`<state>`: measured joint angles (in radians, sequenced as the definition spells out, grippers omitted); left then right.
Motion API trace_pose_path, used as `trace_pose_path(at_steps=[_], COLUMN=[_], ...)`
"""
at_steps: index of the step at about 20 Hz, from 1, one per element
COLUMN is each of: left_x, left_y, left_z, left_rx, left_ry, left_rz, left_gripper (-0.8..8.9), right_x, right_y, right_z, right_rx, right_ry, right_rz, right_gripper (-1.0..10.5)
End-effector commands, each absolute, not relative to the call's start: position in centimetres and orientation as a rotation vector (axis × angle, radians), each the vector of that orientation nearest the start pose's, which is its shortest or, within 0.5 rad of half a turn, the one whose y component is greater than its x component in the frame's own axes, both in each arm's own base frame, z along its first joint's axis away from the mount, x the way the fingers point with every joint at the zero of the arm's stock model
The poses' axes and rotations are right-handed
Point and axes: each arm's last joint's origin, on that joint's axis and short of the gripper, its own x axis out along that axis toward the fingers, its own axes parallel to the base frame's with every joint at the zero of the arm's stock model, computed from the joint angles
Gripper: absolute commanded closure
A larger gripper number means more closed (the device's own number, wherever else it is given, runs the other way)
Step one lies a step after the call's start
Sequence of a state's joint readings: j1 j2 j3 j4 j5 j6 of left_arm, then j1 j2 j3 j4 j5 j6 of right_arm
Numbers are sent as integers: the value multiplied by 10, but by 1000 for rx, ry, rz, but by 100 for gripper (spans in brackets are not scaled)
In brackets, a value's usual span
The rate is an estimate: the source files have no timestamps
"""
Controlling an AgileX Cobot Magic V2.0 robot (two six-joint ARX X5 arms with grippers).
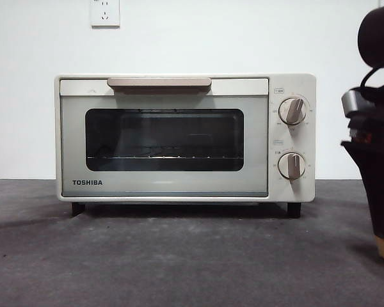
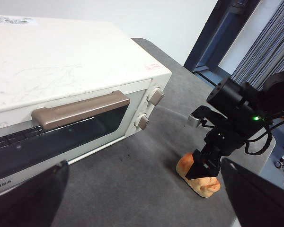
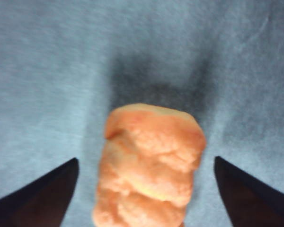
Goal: The left arm flap open the oven, the right arm pick bread and place it into oven, the left arm flap close the oven
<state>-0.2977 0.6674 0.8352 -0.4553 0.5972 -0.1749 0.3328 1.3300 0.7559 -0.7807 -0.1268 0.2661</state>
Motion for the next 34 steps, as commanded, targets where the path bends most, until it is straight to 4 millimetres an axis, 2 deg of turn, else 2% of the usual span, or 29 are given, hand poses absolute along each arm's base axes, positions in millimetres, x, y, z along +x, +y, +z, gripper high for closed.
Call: trace_pose_path(at_steps=[1,4,7,9,12,14,17,23,29,34], left_x=[121,121,121,121,121,121,123,133,161,204], left_y=[-55,-55,-55,-55,-55,-55,-55,-58,-71,-94], left_z=[348,348,348,348,348,348,348,342,337,335], left_rx=[-196,-196,-196,-196,-196,-196,-195,-212,-233,-105], left_ry=[344,344,344,344,344,343,348,401,515,592], left_rz=[-866,-866,-866,-866,-866,-865,-844,-838,-839,-803], left_gripper=[295,295,295,295,295,298,416,791,798,798], right_x=[206,207,208,207,200,190,168,117,70,57], right_y=[76,77,77,77,74,72,67,51,35,31], right_z=[177,170,167,170,184,200,227,275,299,315], right_rx=[58,47,39,41,57,88,171,220,291,396], right_ry=[1425,1460,1474,1465,1428,1395,1308,970,705,516], right_rz=[206,209,213,214,232,268,363,494,569,611], right_gripper=[548,610,746,808,810,810,810,810,810,810])
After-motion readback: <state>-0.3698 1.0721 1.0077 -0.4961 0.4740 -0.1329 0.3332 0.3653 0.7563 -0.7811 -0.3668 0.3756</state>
